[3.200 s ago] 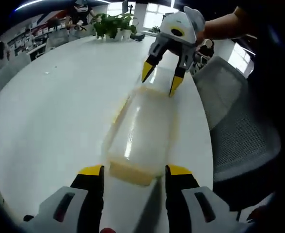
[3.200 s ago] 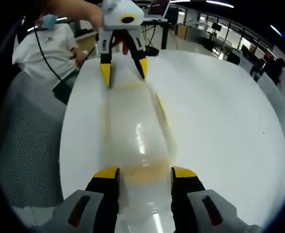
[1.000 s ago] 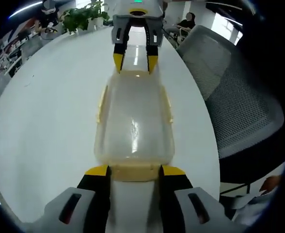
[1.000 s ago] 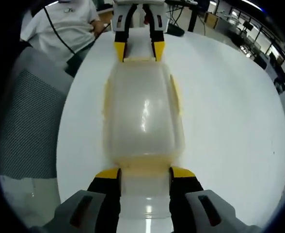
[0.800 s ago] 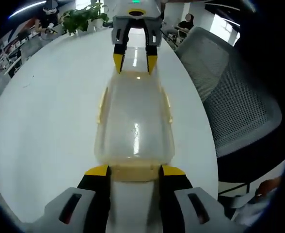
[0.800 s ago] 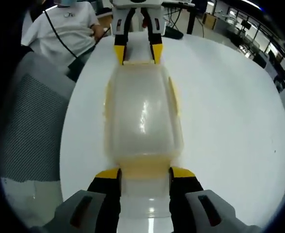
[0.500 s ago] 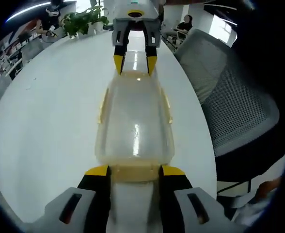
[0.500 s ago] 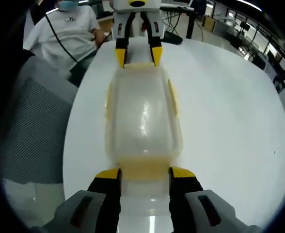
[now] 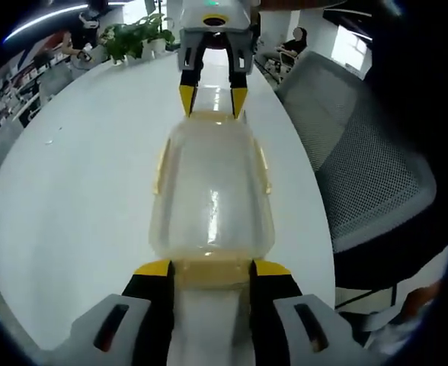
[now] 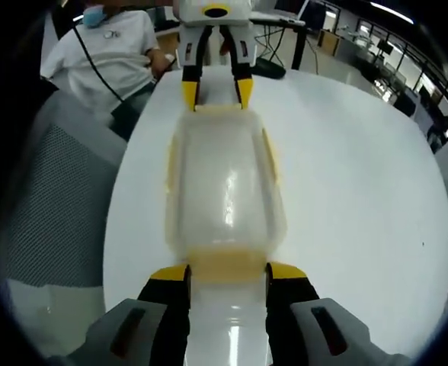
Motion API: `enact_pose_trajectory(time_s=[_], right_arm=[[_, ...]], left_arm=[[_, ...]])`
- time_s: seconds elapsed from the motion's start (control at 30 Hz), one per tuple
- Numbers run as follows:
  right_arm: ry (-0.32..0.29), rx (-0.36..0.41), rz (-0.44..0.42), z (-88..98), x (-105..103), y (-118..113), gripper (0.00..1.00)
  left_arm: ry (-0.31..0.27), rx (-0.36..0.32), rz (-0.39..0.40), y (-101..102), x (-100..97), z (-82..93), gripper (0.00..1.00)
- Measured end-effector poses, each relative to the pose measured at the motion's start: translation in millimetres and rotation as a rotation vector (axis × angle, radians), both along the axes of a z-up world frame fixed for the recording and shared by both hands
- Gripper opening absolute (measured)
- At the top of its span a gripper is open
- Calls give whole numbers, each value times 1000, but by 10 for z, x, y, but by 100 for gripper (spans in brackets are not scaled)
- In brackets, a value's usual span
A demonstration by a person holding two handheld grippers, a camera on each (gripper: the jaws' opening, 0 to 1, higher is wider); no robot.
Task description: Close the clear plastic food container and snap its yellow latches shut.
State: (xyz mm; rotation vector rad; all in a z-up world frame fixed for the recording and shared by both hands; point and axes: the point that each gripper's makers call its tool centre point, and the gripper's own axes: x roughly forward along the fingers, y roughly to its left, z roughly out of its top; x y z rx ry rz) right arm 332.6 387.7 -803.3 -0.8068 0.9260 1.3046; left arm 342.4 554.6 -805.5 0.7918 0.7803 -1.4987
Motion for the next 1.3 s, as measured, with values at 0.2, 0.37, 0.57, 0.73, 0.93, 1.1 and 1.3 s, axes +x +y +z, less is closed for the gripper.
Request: enact_pose_trajectory(time_s=[0.2,0.37,0.57,0.73,0.93,1.1,1.3], right_arm=[[-6,6,7,52,-12,-6,37],[-12,14,10,131,0,-29,37],[-25,22,10,210,24,-38,37],[-23,23,0,275,34,-81,37],[-32,37,-1,383,62,-153,37],[-33,38,-9,434,64,-227,37],[-36,37,-13,442,33,-340,37]], left_arm=[[-4,8,1,-15,-12,62,36],[-8,5,4,-32,-4,143,36],[-6,9,10,-50,19,197,37],[-11,14,2,-85,37,272,37],[-18,12,1,-160,65,392,37],[-30,13,-7,-233,85,443,37],[-28,12,-12,-348,68,465,37]])
